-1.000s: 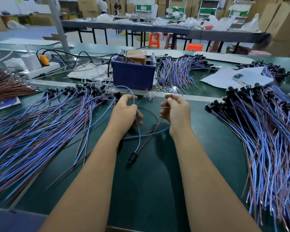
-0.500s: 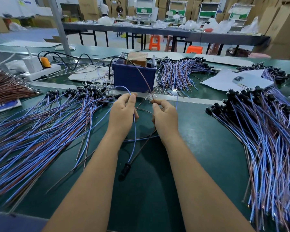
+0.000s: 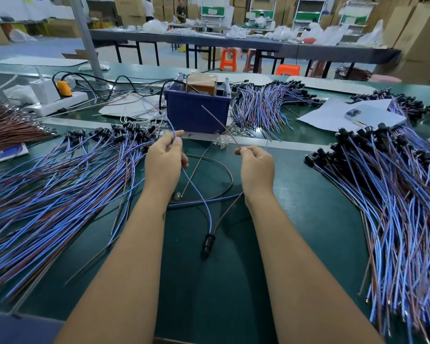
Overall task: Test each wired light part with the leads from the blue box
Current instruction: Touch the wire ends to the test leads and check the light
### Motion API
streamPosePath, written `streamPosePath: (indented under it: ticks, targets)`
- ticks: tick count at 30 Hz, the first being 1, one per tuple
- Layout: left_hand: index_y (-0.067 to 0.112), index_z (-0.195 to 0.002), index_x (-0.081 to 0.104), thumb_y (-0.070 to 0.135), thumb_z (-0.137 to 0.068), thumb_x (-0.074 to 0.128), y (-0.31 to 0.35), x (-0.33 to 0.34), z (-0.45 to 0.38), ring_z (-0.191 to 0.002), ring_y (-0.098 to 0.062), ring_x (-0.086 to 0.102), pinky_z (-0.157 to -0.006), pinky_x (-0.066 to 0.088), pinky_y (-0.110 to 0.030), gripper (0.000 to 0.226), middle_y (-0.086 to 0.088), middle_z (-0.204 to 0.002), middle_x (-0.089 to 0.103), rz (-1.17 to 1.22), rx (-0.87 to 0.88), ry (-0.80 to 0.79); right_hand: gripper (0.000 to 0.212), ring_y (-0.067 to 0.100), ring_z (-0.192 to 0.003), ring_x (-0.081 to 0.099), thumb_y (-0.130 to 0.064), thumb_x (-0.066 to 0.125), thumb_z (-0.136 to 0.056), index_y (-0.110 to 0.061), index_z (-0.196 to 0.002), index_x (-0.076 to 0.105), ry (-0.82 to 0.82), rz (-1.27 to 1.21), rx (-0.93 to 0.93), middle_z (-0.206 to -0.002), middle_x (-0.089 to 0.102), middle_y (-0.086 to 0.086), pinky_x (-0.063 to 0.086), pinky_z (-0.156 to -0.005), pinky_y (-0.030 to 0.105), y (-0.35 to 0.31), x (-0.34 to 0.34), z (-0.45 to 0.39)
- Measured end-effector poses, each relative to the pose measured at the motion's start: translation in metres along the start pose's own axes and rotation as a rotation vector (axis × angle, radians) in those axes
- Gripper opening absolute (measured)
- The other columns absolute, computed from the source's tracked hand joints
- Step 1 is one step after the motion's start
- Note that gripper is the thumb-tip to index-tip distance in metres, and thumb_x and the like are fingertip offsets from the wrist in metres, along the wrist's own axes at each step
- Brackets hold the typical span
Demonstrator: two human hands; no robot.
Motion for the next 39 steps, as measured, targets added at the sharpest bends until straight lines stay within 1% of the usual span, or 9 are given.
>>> streamPosePath:
  ticks: [3, 7, 9, 12, 20, 24, 28, 30, 39]
  targets:
    - [0.011, -0.132, 0.058, 0.013, -0.101, 0.046, 0.001, 0.007, 0.0, -0.063, -0.011, 0.055, -0.063, 0.048, -0.025, 0.033, 0.008, -0.069, 0.062, -0.171, 0.049, -0.05, 0.025, 0.004, -0.039, 0.034, -0.013, 0.046, -0.089, -0.023, -0.072, 0.061, 0.007, -0.031, 0.048, -0.034, 0.036, -0.015, 0.025, -0.05, 0.027, 0.002, 0.001, 0.001]
    - [0.019, -0.147, 0.039, 0.014, -0.098, 0.048, 0.001, 0.021, 0.005, -0.062, -0.016, 0.054, -0.069, 0.05, -0.035, 0.05, 0.004, -0.062, 0.061, -0.336, 0.108, -0.139, 0.018, 0.003, -0.043, 0.036, -0.011, 0.046, -0.092, -0.016, -0.085, 0.062, 0.001, -0.06, -0.029, -0.049, 0.043, -0.013, 0.028, -0.046, 0.018, -0.005, 0.007, 0.005]
    - [0.021, -0.147, 0.04, 0.016, -0.098, 0.046, -0.001, 0.024, 0.006, -0.06, -0.018, 0.05, -0.068, 0.048, -0.042, 0.049, 0.003, -0.061, 0.056, -0.34, 0.113, -0.157, 0.016, 0.003, -0.049, 0.039, -0.012, 0.047, -0.094, -0.017, -0.091, 0.061, 0.0, -0.057, -0.084, -0.059, 0.046, -0.012, 0.03, -0.049, 0.015, -0.009, 0.01, 0.007]
    - [0.024, -0.144, 0.045, 0.018, -0.098, 0.045, -0.005, 0.024, 0.003, -0.047, -0.006, 0.039, -0.056, 0.037, -0.031, 0.046, 0.013, -0.052, 0.047, -0.338, 0.11, -0.134, 0.014, 0.006, -0.057, 0.042, -0.015, 0.047, -0.097, -0.019, -0.094, 0.061, 0.003, -0.065, -0.13, -0.064, 0.048, -0.011, 0.032, -0.055, 0.019, -0.011, 0.011, 0.008]
    - [0.029, -0.137, 0.054, 0.014, -0.094, 0.045, -0.01, 0.018, -0.002, -0.041, -0.007, 0.033, -0.039, 0.028, -0.013, 0.046, 0.018, -0.04, 0.041, -0.363, 0.07, -0.099, 0.015, 0.006, -0.062, 0.046, -0.016, 0.048, -0.099, -0.017, -0.1, 0.063, 0.017, -0.085, -0.124, -0.068, 0.05, -0.011, 0.036, -0.059, 0.022, -0.007, 0.012, 0.002]
    - [0.031, -0.129, 0.061, 0.011, -0.09, 0.045, -0.018, 0.012, -0.008, -0.038, -0.007, 0.029, -0.037, 0.025, -0.016, 0.047, 0.016, -0.04, 0.039, -0.292, -0.037, -0.071, 0.015, 0.01, -0.066, 0.049, -0.017, 0.049, -0.098, -0.017, -0.101, 0.064, 0.031, -0.094, -0.11, -0.071, 0.053, -0.01, 0.039, -0.065, 0.024, -0.007, 0.015, -0.001]
    - [0.028, -0.123, 0.065, 0.01, -0.09, 0.047, -0.021, 0.011, -0.017, -0.053, -0.015, 0.033, -0.053, 0.029, -0.027, 0.042, 0.01, -0.047, 0.043, -0.255, -0.131, -0.107, 0.016, 0.014, -0.064, 0.049, -0.018, 0.048, -0.099, -0.016, -0.101, 0.063, 0.056, -0.111, -0.066, -0.071, 0.054, -0.006, 0.04, -0.065, 0.029, -0.003, 0.016, -0.004]
    - [0.028, -0.121, 0.066, 0.009, -0.09, 0.047, -0.021, 0.011, -0.024, -0.053, -0.017, 0.031, -0.053, 0.028, -0.028, 0.042, 0.01, -0.045, 0.041, -0.233, -0.136, -0.121, 0.016, 0.016, -0.063, 0.048, -0.019, 0.048, -0.099, -0.016, -0.1, 0.064, 0.082, -0.119, -0.036, -0.071, 0.054, -0.003, 0.04, -0.063, 0.03, -0.001, 0.018, -0.007]
    - [0.03, -0.115, 0.069, 0.01, -0.089, 0.048, -0.039, 0.007, -0.032, -0.051, -0.016, 0.029, -0.052, 0.027, -0.028, 0.039, 0.014, -0.038, 0.041, -0.143, -0.174, -0.063, 0.016, 0.002, -0.066, 0.052, -0.022, 0.049, -0.098, -0.031, -0.091, 0.059, 0.074, -0.064, -0.055, -0.077, 0.059, -0.014, 0.036, -0.055, 0.011, -0.002, 0.023, -0.011]
Point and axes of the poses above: each hand's wrist, its own z-axis away from the middle knuckle, its own x-axis out of the palm, y = z × x, the point moved 7 cm from there along -z, towards the middle knuckle
